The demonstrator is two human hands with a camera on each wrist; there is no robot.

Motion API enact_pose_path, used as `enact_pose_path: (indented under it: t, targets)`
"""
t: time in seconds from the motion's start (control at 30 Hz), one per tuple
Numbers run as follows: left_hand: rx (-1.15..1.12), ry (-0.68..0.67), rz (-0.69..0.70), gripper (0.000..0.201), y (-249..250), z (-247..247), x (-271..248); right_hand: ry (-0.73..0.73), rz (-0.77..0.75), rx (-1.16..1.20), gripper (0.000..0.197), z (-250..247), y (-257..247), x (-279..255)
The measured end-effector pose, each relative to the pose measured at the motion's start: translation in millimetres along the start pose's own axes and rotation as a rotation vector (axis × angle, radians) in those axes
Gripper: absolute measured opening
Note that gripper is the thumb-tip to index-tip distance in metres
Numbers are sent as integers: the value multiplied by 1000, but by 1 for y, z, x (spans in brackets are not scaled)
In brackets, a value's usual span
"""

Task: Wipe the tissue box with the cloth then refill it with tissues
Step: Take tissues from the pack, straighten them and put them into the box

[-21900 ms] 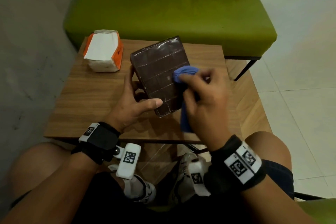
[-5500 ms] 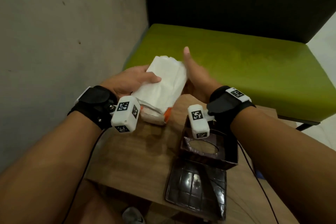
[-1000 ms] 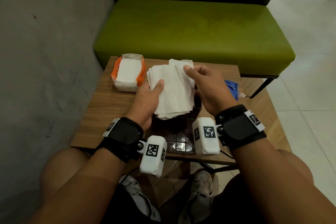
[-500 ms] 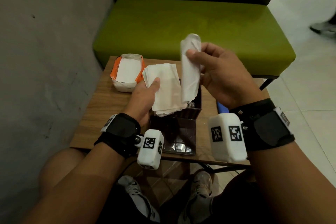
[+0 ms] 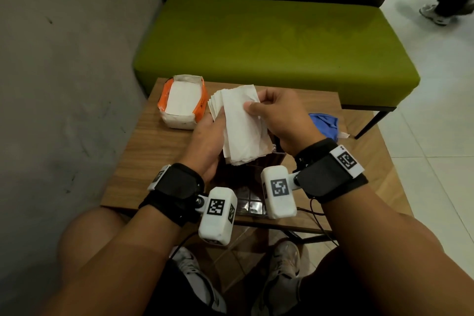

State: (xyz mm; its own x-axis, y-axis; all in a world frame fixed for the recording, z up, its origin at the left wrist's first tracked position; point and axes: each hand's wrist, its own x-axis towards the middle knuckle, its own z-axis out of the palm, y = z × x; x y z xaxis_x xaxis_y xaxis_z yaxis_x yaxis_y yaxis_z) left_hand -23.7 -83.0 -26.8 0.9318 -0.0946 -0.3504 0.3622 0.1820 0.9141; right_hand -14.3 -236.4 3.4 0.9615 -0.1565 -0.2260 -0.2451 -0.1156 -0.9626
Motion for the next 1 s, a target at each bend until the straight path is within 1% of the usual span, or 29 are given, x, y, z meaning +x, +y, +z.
enact_pose_path:
  t: [0.07, 0.13, 0.27, 0.37, 0.43, 0.5, 0.53, 0.6, 0.67, 0.7, 0.73, 0.8, 0.87, 0.93, 1.0]
  targets:
    - [-51, 20, -25, 44, 0, 1, 0, 37, -44, -45, 11, 3, 4, 2]
    - [-62, -3, -21, 50, 2, 2, -1, 68, -80, -87, 12, 6, 7, 3]
    - [11, -21, 71, 39, -4, 4, 1, 81, -135, -146, 17, 7, 8, 3]
    - [17, 13, 98, 40, -10, 2, 6, 71, -111, -114, 21, 1, 6, 1]
    - [15, 23, 98, 39, -12, 2, 7, 68, -46, -61, 19, -5, 7, 0]
    - [28, 33, 94, 39, -13, 2, 7, 104, 3, -22, 15, -9, 9, 0]
    - [41, 40, 95, 40, -14, 2, 7, 134, 0, -17, 16, -8, 10, 0]
    - [51, 36, 101, 40, -15, 3, 6, 178, -65, -75, 26, -2, 12, 1]
    - [63, 11, 120, 39, -13, 5, 5, 167, -158, -222, 40, 6, 12, -1]
    - [69, 0, 126, 39, -12, 6, 4, 160, -186, -276, 41, 8, 13, 0]
    - [66, -2, 124, 38, -11, 6, 3, 160, -196, -281, 37, 9, 13, 1]
    - [49, 1, 109, 37, -11, 5, 3, 175, -153, -182, 29, 5, 15, 8]
    - [35, 2, 92, 38, -11, 4, 2, 202, -90, -113, 28, -1, 17, 14]
    - [27, 9, 80, 40, -11, 4, 3, 238, -79, -79, 32, -4, 15, 13]
    - [19, 11, 88, 40, -10, 5, 5, 211, -73, -66, 45, -2, 13, 7]
